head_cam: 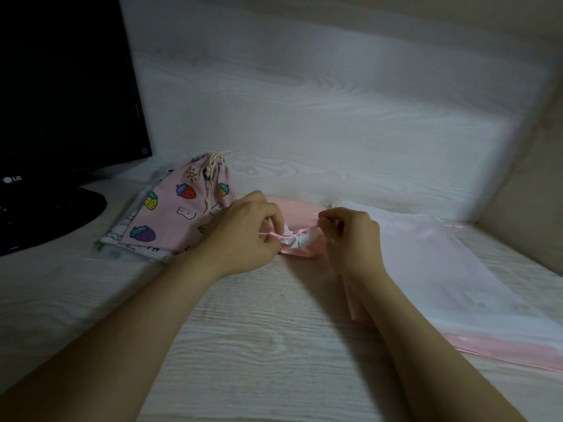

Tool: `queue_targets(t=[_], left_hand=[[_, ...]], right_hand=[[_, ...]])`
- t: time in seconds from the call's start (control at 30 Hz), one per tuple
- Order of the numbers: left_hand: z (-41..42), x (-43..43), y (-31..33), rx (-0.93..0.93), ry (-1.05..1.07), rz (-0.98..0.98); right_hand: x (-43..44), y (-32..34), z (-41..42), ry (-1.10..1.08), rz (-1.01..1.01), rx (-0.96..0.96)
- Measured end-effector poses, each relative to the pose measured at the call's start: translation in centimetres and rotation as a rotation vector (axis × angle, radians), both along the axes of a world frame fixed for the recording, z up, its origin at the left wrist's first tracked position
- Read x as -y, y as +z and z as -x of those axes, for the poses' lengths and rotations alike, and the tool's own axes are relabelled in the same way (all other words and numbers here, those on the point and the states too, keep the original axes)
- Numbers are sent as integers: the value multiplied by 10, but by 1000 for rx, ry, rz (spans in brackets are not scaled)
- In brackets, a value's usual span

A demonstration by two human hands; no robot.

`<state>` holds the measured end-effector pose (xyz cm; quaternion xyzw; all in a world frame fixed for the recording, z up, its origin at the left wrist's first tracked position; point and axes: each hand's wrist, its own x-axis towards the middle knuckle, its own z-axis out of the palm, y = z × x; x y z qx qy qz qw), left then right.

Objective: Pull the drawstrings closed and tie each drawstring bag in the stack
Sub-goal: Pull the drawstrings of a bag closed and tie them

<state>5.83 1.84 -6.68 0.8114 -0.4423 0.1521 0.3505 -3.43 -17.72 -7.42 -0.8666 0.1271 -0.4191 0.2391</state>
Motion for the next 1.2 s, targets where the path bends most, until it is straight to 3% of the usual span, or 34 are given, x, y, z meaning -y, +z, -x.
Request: queue_targets(t=[0.17,0.3,0.53,0.73,1.2], left_hand=[[-3,2,-2,-9,-30,-12],[-11,6,-8,42,73,-11],[-6,0,-4,-5,74,-148],[-3,5,-4,47,242,-131],[-8,-2,-5,92,160,-296]], right_hand=[[1,0,1,-33,-23,-37],[-2,3,4,-41,-24,-83],[-5,7,5,-59,-71,-56],[-7,4,3,2,-20,-35],[1,-2,-3,-59,-4,-126]])
